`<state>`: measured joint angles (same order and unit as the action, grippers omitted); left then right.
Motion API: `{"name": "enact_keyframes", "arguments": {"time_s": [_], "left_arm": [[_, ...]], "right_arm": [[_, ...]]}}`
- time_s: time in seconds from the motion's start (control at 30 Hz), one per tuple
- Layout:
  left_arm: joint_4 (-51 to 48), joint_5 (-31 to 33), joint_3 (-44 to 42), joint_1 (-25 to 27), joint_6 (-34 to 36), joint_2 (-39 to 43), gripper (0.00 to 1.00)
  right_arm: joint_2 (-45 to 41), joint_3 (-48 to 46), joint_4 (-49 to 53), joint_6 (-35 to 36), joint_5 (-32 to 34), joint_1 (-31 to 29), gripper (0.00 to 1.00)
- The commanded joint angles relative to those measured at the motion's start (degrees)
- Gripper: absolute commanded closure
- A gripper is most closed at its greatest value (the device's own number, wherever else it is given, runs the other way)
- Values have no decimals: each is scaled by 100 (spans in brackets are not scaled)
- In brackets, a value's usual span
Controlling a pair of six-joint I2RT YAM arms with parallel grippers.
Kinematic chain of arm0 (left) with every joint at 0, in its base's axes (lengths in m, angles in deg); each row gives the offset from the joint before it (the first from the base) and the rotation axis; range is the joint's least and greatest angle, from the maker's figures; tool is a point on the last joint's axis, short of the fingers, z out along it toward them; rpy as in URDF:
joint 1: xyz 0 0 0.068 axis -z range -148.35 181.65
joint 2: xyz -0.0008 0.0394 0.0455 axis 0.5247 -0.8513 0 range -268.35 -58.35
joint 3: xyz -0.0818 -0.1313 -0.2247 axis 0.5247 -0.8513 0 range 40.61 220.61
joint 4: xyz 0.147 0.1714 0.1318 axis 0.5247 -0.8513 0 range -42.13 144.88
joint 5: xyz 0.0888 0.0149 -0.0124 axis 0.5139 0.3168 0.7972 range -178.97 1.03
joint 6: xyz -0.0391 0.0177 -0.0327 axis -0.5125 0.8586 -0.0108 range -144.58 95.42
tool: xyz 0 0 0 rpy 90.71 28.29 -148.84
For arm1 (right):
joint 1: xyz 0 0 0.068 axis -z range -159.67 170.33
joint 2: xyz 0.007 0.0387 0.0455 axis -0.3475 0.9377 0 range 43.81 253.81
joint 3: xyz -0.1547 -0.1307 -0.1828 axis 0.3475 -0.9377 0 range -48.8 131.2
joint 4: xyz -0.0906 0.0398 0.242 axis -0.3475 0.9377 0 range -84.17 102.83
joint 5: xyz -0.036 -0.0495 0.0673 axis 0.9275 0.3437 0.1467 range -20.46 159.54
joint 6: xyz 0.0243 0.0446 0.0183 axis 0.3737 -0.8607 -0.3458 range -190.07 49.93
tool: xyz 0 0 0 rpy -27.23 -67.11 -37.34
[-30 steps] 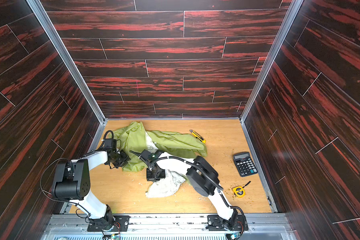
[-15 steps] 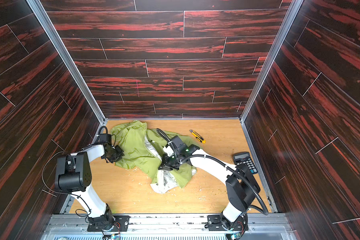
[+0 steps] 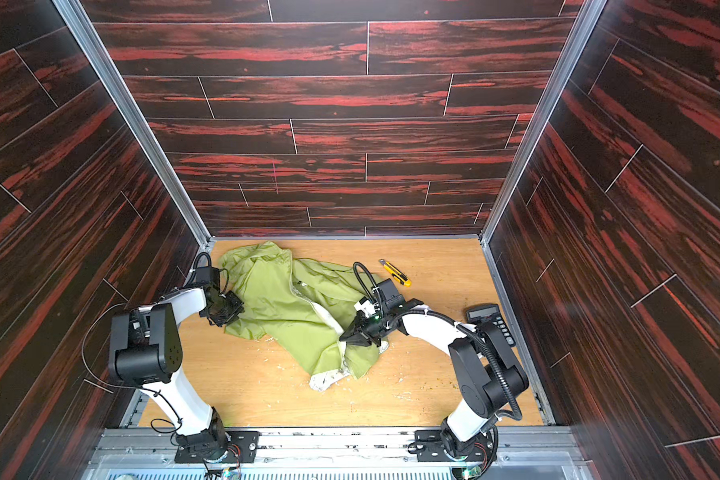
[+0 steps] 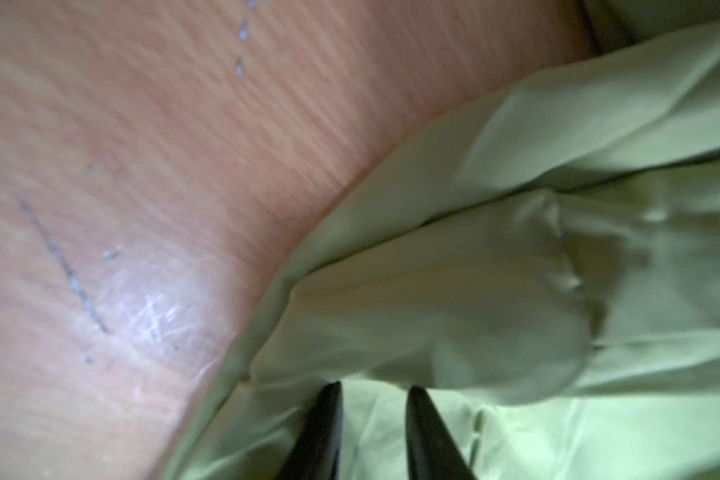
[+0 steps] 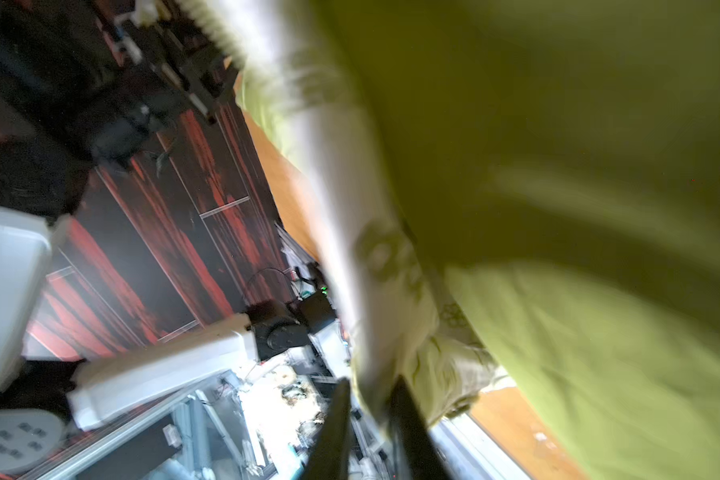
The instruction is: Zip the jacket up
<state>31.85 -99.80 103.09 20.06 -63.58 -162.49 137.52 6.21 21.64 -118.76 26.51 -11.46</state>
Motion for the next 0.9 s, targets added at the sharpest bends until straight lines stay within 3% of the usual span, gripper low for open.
{"name": "enact_keyframes", "arguments": {"time_s": [0.0,0.13,0.27,0.53,0.87], "left_arm": [[-447,183,38,-64,-2,309,61],[-525,23,98,-68,-119,808,51],[-597,-130,67,-51,-280,1323,49],[-590,-446,-243,402,-611,1985,48],[-198,-553,-141,1095,-957,1449,48]], "right_arm": [[263,159,184,287,-23,15,58],[327,346,578,607,242,1,44],[280,572,1159,1034,848,-92,37],[491,1013,2013,1529,2247,-863,35],[917,1485,2754,1279,3916,-1695,33]]}}
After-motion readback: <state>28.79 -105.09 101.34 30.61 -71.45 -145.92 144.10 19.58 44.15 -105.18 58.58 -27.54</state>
